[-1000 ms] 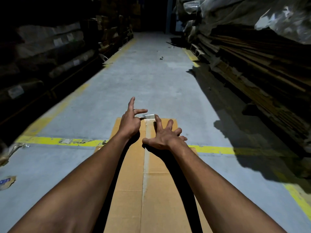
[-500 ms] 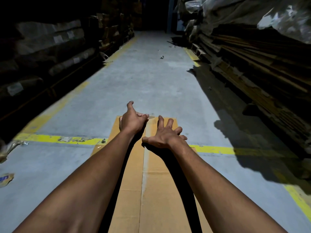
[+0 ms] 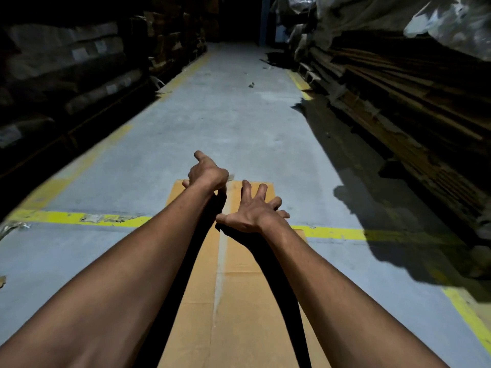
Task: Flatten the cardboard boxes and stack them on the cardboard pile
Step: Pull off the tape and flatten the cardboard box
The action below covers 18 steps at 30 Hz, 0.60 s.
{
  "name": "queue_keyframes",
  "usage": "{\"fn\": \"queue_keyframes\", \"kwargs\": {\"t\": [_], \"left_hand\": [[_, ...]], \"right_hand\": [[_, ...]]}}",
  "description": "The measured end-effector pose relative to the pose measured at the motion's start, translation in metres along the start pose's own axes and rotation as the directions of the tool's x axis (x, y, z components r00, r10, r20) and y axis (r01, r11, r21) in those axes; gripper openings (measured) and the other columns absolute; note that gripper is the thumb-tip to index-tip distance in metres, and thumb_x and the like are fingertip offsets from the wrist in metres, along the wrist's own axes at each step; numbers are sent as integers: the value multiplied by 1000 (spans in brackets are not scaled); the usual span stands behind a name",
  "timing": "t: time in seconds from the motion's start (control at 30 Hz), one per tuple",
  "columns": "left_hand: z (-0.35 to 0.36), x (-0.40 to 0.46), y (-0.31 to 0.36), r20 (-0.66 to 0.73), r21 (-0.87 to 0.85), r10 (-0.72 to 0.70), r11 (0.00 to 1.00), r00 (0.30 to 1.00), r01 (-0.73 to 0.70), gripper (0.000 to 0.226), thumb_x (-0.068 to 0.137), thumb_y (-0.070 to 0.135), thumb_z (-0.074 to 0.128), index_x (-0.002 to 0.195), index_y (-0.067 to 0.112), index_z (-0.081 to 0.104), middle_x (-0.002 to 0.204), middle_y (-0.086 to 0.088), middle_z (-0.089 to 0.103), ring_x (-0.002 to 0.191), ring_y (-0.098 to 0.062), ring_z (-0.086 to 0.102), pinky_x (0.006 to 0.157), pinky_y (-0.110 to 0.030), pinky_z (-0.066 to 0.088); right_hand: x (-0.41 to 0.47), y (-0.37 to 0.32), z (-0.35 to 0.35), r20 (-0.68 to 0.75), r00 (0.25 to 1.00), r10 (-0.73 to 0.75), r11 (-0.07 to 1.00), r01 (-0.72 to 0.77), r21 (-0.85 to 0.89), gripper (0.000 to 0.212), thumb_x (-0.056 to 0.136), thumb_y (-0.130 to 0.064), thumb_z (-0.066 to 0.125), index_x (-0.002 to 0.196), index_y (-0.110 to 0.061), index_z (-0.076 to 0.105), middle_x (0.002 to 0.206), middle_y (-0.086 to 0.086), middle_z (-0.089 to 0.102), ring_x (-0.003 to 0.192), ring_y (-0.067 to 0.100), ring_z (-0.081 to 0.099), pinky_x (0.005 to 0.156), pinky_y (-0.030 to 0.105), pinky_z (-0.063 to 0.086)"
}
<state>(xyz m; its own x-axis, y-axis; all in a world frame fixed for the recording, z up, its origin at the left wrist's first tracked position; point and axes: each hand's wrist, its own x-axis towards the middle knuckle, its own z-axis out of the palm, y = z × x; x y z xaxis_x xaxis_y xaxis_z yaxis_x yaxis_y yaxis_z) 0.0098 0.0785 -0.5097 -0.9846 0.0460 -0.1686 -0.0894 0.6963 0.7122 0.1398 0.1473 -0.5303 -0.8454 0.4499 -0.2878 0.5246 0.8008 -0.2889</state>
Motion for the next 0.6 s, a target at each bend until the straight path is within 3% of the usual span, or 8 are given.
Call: {"fn": "queue_keyframes", "kwargs": {"t": [0.1,0.2,0.27,0.33,0.4,0.47,0.6], "left_hand": [[-3,4,4,-5,43,0,999,1000,0,81,84,15,68,151,11,24,120,-14,54,124,-38,56,108,-46,46],[-8,9,1,0,10,-11,1000,1000,11,79,85,16,68,152,9,26,133,-16,55,118,-38,61,101,-44,54],[-15,12,0,18,-27,-27,999,999,27,70,82,18,73,142,8,38,122,-16,63,99,-34,70,82,-39,61],[-19,21,-1,58,-66,-28,997,998,32,62,72,20,79,127,4,55,103,-13,72,79,-28,74,63,-31,58],[-16,29,-3,139,-138,-35,989,990,55,54,64,17,82,114,0,68,87,-11,75,64,-24,72,58,-30,56],[-13,29,-4,186,-231,-35,970,982,78,37,72,6,81,106,-5,71,82,-15,72,53,-25,65,56,-28,53],[-13,19,-4,322,-382,-39,909,946,167,14,91,-8,69,103,-13,63,97,-27,69,72,-33,75,71,-41,66]], "right_hand": [[1,1,0,-3,1000,-5,1000,5,3,126,61,-84,61,159,-39,-3,148,6,10,124,50,26,104,73,29],[1,1,-1,8,1000,-10,1000,10,-1,122,62,-81,63,158,-39,0,145,7,11,124,50,25,104,73,29],[0,1,-1,10,1000,-7,1000,7,-11,120,62,-79,64,157,-38,3,144,7,12,123,49,25,104,73,29],[1,0,-1,9,1000,-7,1000,8,-18,118,62,-79,63,156,-37,4,142,7,12,123,50,26,103,73,30],[2,0,-1,9,1000,-9,1000,9,-18,117,62,-78,63,155,-37,5,142,7,13,124,50,25,104,73,29],[3,0,-1,8,1000,-10,1000,10,-23,116,62,-79,62,155,-37,6,142,9,12,125,52,25,104,74,28],[3,0,0,2,1000,-18,1000,18,-18,115,60,-78,62,153,-36,9,141,7,13,124,51,26,103,73,29]]}}
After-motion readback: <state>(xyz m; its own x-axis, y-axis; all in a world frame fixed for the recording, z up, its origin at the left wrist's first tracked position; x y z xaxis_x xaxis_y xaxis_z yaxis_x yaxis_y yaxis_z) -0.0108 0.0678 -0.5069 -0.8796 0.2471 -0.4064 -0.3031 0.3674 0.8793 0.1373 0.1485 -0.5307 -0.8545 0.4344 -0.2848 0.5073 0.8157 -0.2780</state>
